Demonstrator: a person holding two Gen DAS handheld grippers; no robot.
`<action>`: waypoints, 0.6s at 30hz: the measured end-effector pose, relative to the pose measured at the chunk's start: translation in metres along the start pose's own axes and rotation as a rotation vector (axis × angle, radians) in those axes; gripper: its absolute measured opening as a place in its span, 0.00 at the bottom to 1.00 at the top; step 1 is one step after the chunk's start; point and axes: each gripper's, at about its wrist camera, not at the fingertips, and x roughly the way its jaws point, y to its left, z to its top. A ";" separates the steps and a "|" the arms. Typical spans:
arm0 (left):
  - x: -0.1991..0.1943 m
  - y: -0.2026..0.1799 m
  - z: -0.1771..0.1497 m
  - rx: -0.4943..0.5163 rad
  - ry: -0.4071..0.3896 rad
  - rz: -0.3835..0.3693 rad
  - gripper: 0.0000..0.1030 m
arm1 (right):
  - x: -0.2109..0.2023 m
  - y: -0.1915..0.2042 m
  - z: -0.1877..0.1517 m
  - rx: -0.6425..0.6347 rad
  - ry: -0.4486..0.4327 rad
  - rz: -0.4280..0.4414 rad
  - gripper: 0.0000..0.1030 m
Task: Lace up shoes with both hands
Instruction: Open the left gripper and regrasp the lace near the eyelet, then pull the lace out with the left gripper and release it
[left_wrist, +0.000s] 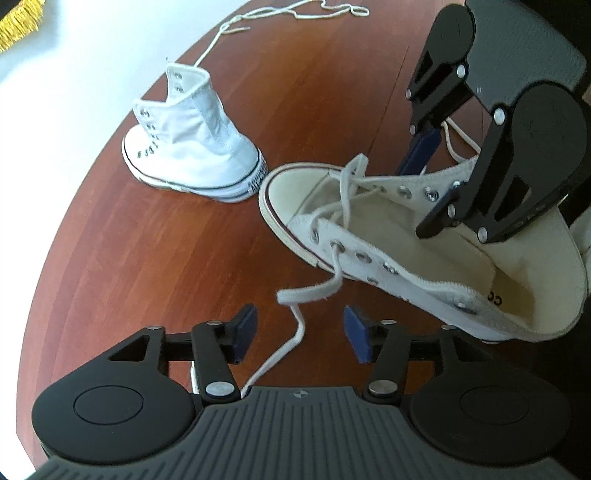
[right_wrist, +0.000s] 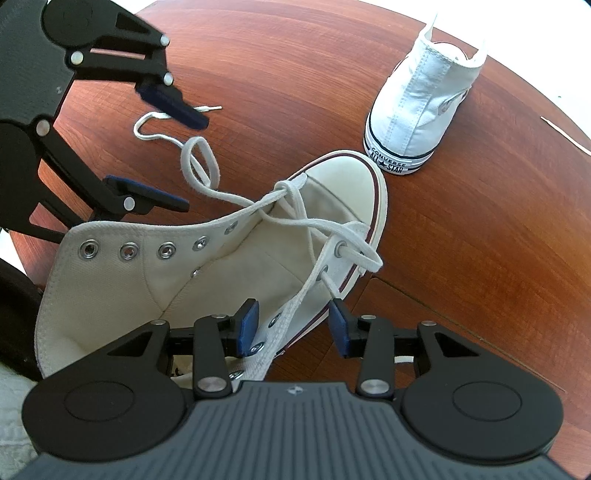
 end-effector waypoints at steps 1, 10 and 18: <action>0.000 0.001 0.002 0.007 -0.005 -0.004 0.58 | 0.000 0.000 0.000 0.001 -0.001 0.000 0.42; -0.001 -0.007 0.014 0.086 -0.038 0.012 0.57 | -0.001 -0.001 -0.002 -0.002 -0.002 0.000 0.43; 0.018 -0.021 0.022 0.189 -0.020 -0.007 0.23 | -0.002 -0.002 -0.005 -0.001 -0.008 -0.005 0.48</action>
